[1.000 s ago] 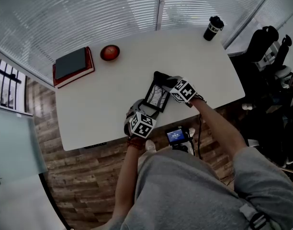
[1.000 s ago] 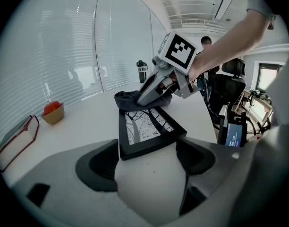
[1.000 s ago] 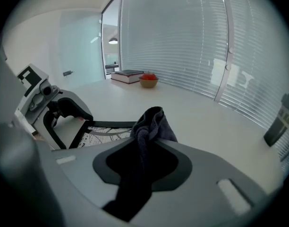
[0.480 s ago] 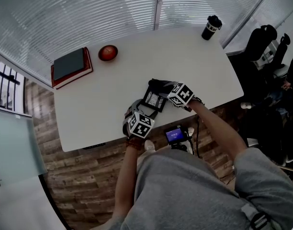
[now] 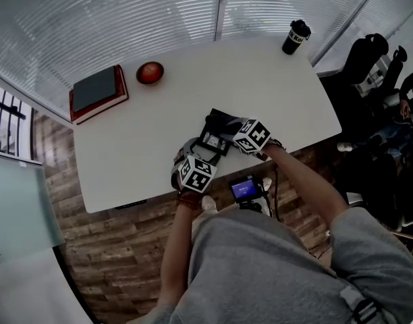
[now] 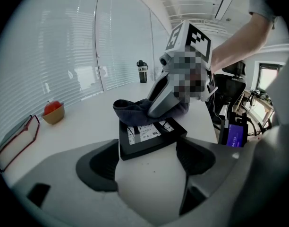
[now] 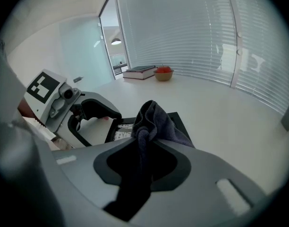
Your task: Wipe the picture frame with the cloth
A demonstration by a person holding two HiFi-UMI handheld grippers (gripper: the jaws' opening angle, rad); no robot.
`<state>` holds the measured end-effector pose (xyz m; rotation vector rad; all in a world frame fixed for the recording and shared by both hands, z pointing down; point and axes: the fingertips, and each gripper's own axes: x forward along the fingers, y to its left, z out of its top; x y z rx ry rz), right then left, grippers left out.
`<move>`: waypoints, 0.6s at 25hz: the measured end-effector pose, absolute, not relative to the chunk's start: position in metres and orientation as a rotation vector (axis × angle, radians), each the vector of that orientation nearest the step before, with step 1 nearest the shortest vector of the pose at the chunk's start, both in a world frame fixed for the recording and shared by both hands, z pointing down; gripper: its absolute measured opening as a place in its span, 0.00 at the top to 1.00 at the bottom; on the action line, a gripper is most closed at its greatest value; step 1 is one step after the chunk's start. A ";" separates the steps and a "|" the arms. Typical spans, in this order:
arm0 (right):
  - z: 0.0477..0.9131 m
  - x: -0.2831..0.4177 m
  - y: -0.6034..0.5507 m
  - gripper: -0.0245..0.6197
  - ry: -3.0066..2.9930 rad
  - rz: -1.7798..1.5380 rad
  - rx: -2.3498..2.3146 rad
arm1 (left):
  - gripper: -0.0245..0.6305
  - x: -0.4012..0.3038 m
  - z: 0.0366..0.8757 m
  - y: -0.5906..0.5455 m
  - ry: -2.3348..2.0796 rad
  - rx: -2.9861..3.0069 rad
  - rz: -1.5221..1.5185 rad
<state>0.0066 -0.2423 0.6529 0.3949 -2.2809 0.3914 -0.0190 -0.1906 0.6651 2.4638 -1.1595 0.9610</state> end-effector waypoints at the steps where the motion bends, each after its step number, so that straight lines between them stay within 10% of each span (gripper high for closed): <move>1: 0.653 0.005 -0.240 0.82 -2.285 0.397 0.390 | 0.37 -0.019 0.665 -0.191 -1.161 2.464 0.961; 15: 0.651 -0.014 -0.202 0.83 -2.281 0.587 0.260 | 0.37 -0.019 0.664 -0.192 -1.158 2.465 0.960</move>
